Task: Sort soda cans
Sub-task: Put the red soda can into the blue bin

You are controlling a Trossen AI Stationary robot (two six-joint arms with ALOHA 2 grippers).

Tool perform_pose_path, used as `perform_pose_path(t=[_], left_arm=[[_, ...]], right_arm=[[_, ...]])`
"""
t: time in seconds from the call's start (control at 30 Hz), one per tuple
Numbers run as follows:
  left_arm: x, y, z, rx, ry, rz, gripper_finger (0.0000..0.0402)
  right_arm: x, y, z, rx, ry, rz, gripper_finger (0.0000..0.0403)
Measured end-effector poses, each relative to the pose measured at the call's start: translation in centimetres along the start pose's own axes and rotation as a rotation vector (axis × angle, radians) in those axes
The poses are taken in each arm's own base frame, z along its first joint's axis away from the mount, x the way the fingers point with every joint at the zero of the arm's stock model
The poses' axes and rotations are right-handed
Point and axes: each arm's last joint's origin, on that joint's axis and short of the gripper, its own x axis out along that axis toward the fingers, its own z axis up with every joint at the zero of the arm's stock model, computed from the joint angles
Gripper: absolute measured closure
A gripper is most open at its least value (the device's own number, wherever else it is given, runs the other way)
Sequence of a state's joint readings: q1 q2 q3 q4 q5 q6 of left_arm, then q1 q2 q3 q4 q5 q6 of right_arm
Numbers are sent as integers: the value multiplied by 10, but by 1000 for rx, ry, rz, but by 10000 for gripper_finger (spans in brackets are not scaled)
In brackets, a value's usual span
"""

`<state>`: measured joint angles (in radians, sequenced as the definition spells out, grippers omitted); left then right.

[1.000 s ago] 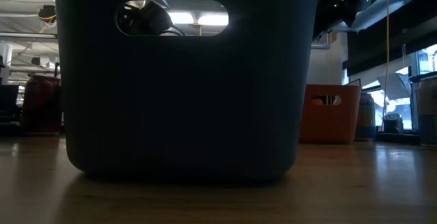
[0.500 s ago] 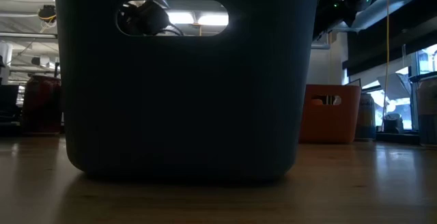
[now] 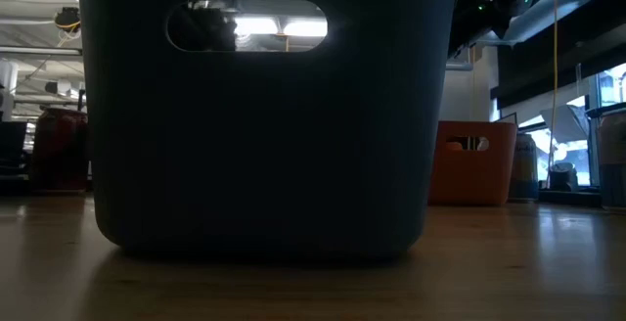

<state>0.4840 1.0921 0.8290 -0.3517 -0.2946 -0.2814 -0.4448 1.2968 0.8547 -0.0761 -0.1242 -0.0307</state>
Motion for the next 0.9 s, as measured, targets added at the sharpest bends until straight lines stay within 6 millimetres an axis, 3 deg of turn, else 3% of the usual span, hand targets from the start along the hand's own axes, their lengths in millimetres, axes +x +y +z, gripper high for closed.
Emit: perform_pose_path(t=[0.3,0.47,0.73,0.9], left_arm=[[-65,-29,23,136,121,-122,31],[-92,-26,30,110,220,-55,31],[-102,-12,11,107,482,60,31],[-98,-4,3,124,639,192,31]], right_arm=[[0,0,0,0,0,0,72],[0,0,0,0,4,0,72],[0,0,0,0,-4,0,72],[0,0,0,0,-3,0,72]])
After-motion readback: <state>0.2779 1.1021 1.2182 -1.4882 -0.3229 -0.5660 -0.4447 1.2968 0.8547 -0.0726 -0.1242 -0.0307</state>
